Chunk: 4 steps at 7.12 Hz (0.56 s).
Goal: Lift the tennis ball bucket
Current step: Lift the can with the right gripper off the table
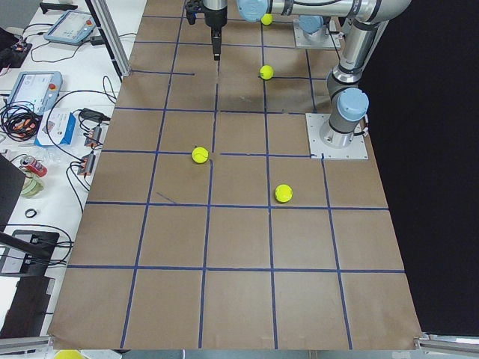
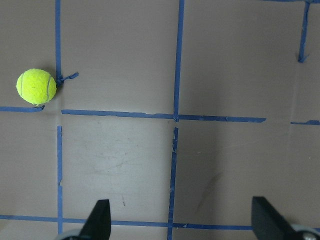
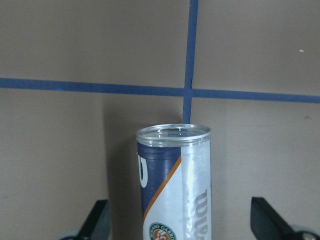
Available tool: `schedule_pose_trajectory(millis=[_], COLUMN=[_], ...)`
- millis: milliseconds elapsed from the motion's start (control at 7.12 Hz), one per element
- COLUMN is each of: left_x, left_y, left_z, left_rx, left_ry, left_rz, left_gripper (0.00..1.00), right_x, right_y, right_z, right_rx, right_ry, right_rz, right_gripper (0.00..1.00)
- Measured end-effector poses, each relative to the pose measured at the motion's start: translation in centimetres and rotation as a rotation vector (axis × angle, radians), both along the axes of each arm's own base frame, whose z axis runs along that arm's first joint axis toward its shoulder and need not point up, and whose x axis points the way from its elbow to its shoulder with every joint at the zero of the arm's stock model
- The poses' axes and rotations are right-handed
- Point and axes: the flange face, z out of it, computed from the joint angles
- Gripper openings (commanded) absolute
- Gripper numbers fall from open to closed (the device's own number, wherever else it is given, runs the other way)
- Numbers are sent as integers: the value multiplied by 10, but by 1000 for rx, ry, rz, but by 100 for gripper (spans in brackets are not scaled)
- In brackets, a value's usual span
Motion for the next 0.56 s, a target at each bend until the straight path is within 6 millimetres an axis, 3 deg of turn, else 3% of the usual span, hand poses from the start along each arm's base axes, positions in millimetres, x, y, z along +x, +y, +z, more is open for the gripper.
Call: schedule_pose_trajectory(millis=[281,561], left_x=[0,0], left_y=[0,0], left_z=[0,0], left_rx=[0,0], left_ry=[0,0], left_rz=[0,0], left_gripper=[100,100], right_x=[-20,-26], right_y=[-7,-10], right_z=[-34,-63], right_rx=[-12,3], right_ry=[-20,-38], right_rz=[47,48], right_gripper=[100,100])
